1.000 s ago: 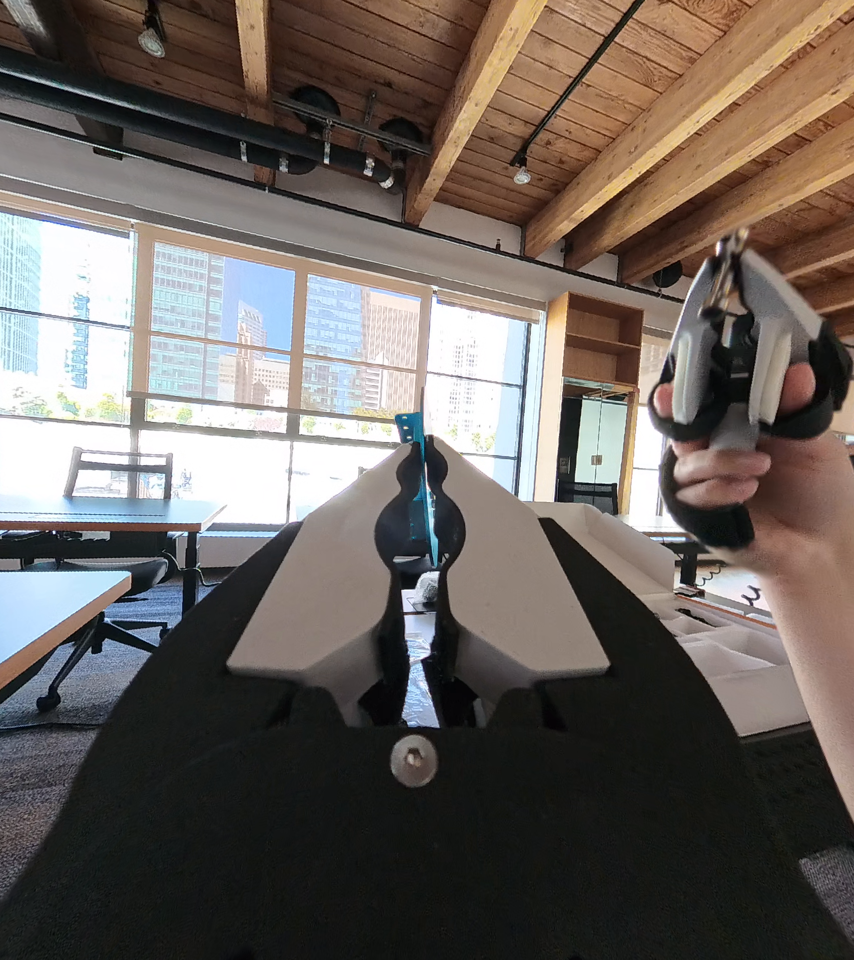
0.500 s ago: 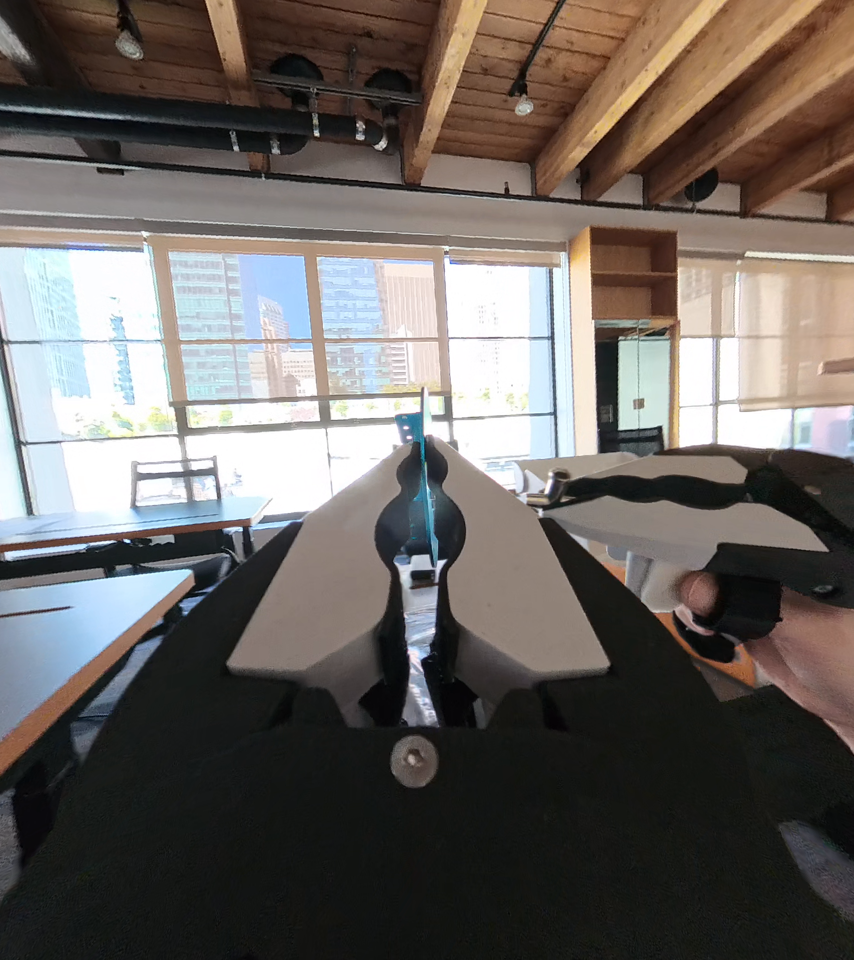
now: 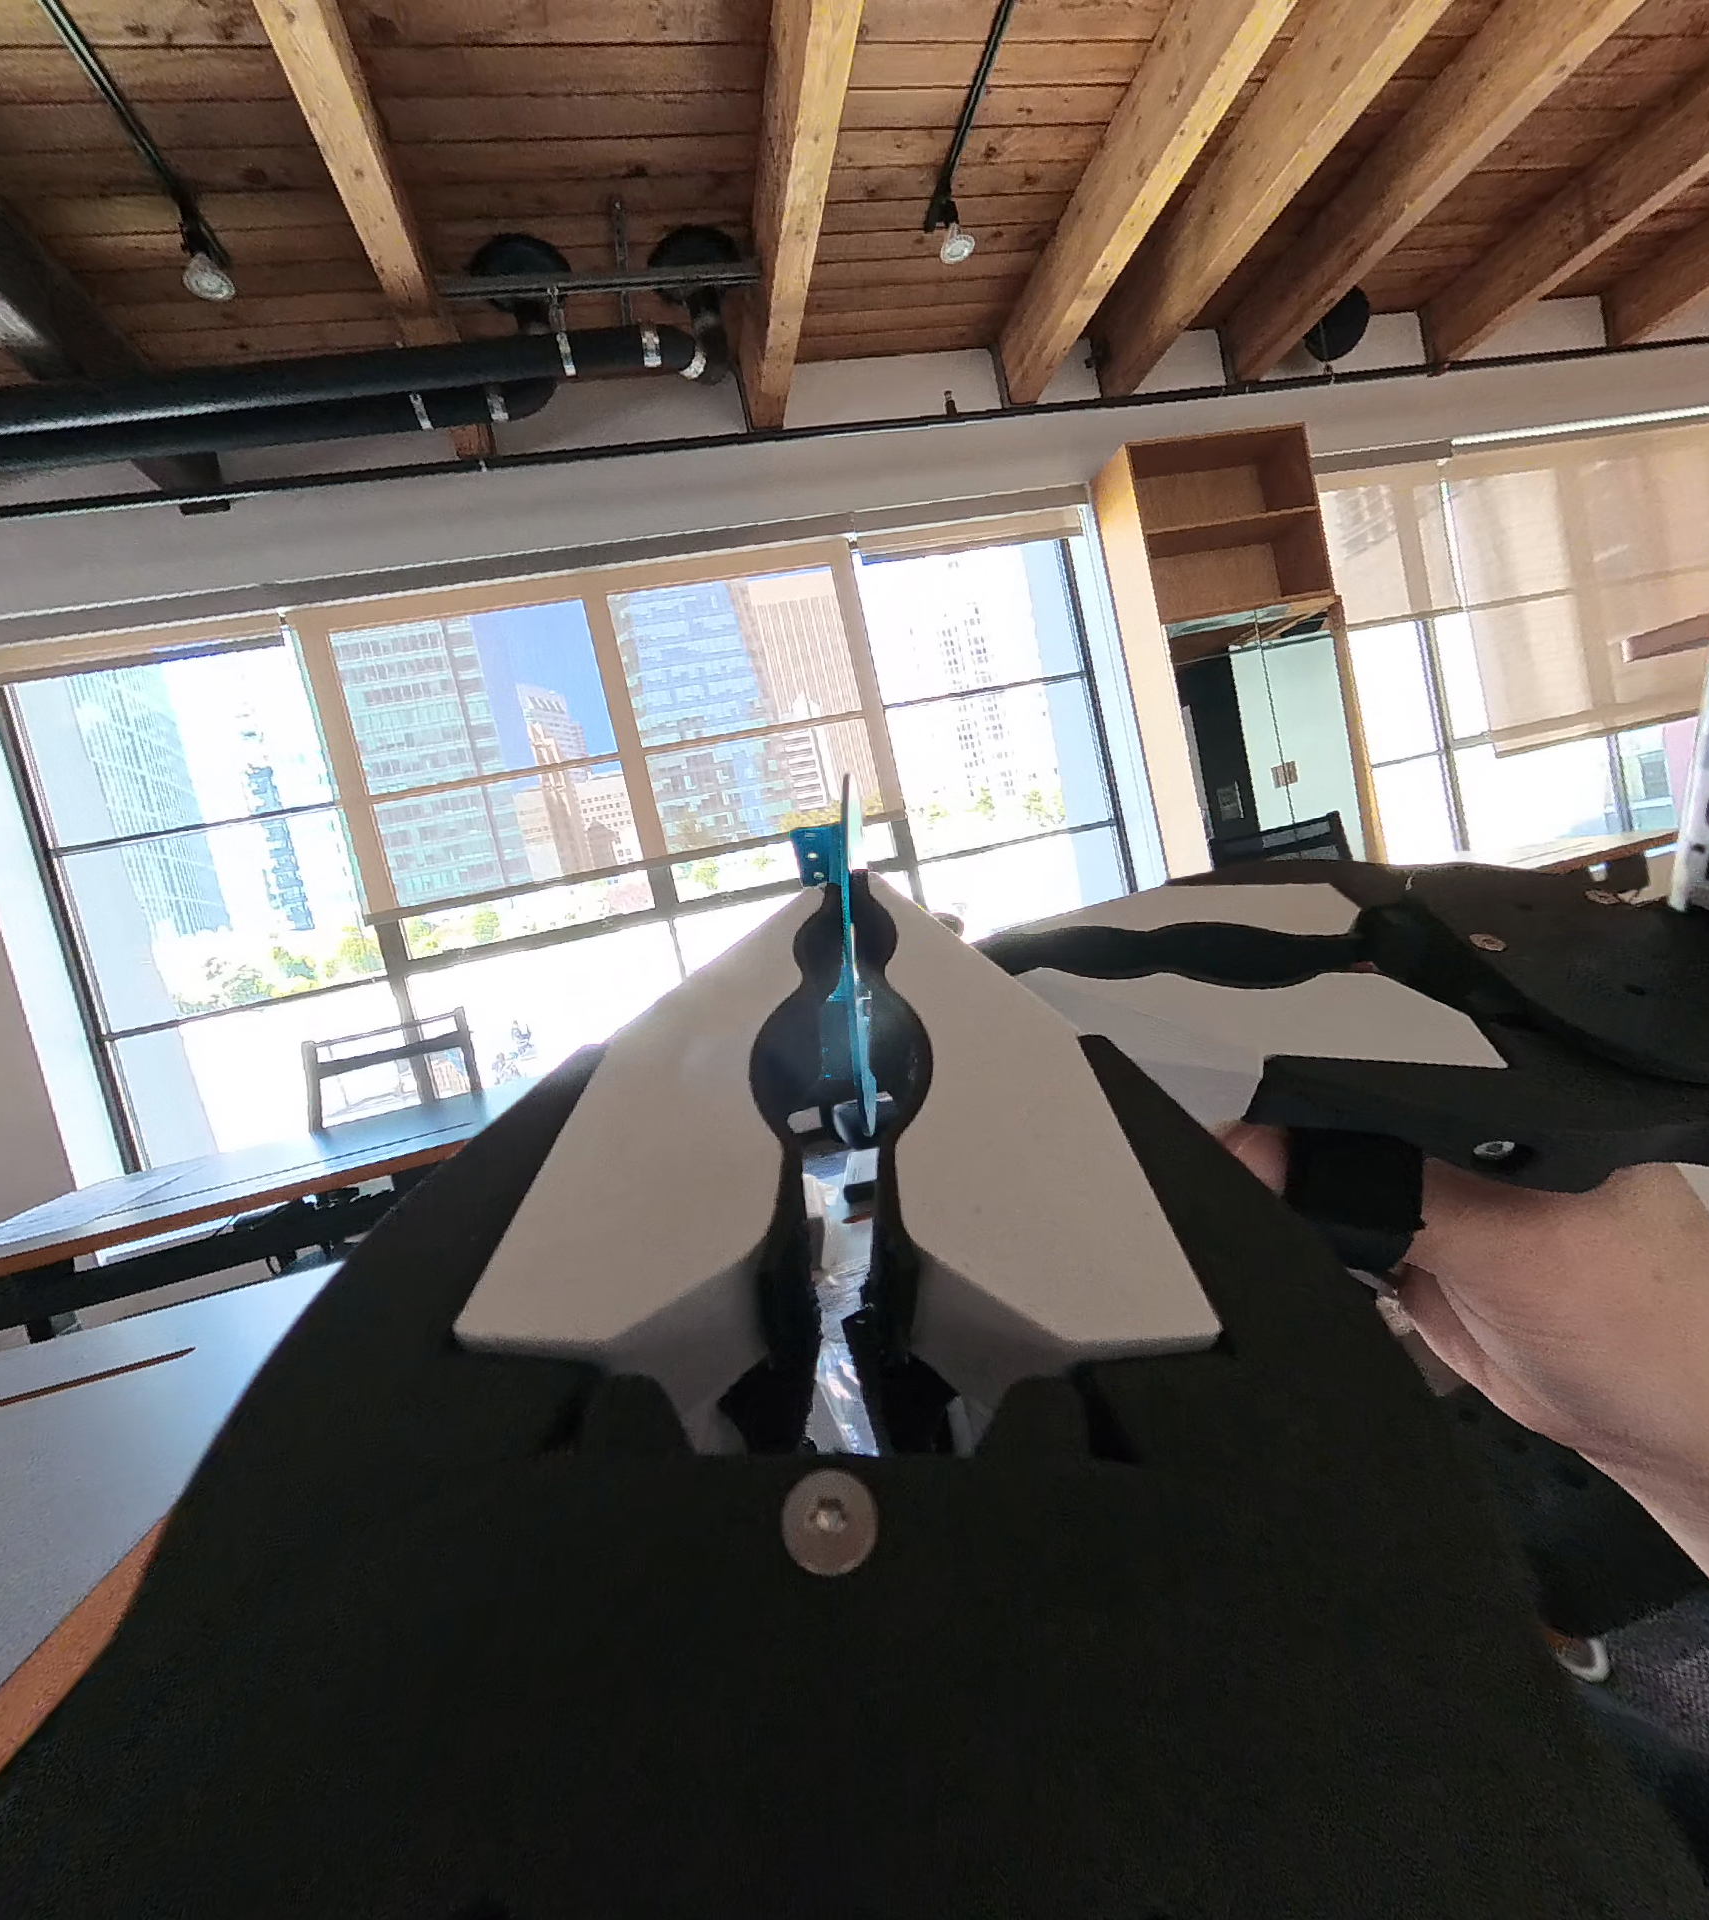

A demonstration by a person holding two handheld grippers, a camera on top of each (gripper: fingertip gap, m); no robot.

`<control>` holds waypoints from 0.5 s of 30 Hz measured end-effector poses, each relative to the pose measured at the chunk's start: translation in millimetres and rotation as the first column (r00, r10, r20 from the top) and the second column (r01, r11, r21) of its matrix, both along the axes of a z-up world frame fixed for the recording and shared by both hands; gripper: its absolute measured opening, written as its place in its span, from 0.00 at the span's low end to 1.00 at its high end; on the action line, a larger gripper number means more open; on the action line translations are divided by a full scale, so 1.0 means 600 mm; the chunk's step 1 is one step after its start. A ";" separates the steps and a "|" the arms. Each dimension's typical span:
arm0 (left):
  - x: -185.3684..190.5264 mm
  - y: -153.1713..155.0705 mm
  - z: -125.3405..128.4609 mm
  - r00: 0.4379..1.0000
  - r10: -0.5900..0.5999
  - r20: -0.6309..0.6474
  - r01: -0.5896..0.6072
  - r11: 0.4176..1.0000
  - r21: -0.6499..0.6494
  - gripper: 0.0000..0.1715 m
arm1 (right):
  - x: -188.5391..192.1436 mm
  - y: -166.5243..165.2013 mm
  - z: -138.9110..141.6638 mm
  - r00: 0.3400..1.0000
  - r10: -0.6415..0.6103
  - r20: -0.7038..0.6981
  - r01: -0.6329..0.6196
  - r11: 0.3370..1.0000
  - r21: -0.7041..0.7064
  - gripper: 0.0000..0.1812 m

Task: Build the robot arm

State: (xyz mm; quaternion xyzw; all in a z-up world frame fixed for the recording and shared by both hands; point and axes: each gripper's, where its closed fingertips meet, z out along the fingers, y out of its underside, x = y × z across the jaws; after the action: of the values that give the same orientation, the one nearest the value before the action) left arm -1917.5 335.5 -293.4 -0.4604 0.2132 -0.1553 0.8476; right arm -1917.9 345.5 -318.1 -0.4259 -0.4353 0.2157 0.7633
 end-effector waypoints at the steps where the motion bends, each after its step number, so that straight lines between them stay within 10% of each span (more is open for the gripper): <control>1: 0.001 -0.001 0.001 1.000 0.002 -0.004 -0.002 1.000 0.002 0.00 | 0.001 -0.001 0.001 1.000 0.002 -0.004 -0.002 1.000 0.001 0.03; 15: 0.013 -0.006 0.004 1.000 -0.013 -0.010 0.013 1.000 0.005 0.00 | 0.006 -0.007 0.006 1.000 0.005 -0.029 -0.004 1.000 0.018 0.03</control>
State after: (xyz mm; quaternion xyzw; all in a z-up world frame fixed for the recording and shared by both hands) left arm -1909.9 331.8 -291.2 -0.4576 0.2208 -0.1580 0.8467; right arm -1914.2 341.1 -314.6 -0.4147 -0.4270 0.2197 0.7729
